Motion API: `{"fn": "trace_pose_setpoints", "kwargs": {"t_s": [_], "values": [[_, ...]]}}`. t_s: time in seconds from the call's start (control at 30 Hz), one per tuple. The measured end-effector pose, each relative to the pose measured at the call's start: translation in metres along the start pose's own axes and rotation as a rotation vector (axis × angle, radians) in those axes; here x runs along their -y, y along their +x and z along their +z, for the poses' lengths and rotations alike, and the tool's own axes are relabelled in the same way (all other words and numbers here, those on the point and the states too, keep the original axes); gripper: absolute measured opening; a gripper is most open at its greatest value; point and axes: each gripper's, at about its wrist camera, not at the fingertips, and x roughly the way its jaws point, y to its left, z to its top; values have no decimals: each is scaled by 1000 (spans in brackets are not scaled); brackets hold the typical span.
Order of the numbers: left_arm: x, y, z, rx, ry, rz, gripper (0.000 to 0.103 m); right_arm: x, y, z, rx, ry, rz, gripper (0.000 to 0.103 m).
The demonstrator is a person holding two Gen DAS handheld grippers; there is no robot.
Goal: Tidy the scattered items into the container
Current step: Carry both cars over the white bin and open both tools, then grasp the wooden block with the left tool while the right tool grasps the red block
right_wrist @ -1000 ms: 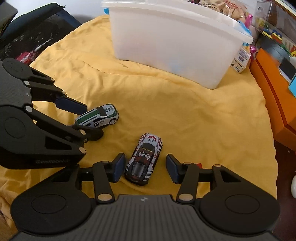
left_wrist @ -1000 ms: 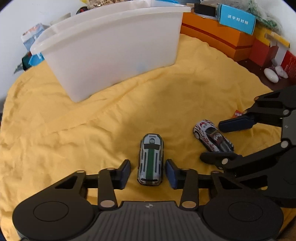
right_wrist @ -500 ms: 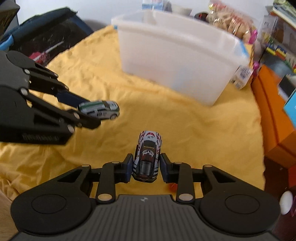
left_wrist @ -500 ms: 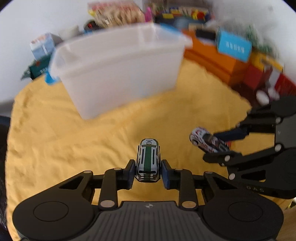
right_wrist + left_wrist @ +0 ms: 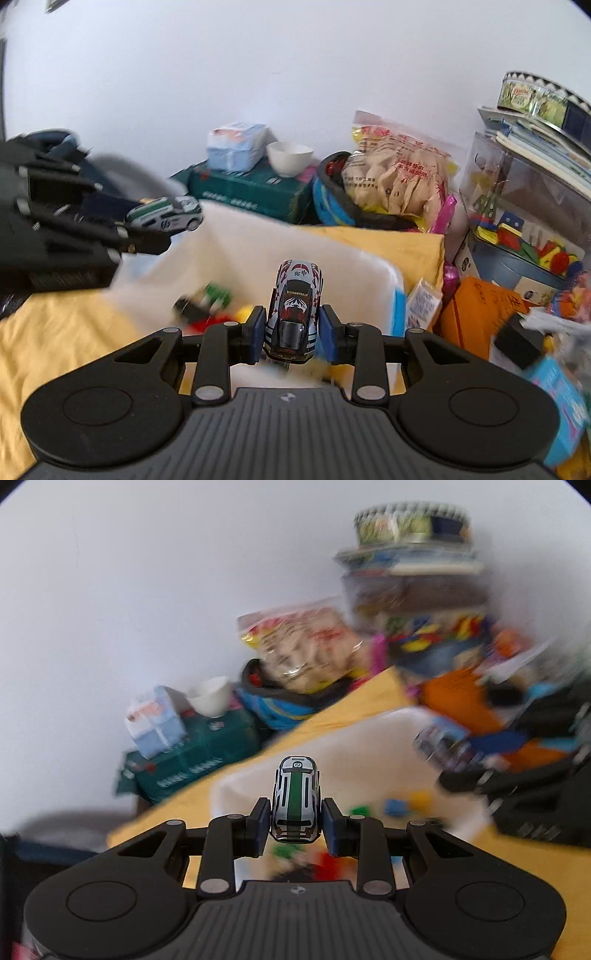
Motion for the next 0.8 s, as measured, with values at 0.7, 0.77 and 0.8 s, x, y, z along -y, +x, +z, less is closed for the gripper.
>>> {"fn": "trace_pose_setpoints", "kwargs": {"t_s": [0.7,0.77,0.8], "values": [[51,-83,-94,-91,-75,-139,68,5,-54,-74,-55,26,60,47],[63,-85,-116,-156,-103,-205,68,4,-61,-93,-103,17,76,42],[66,-87,-124,-179,-115,-234,68,5,-65,-103,-125,14,79,42]]}}
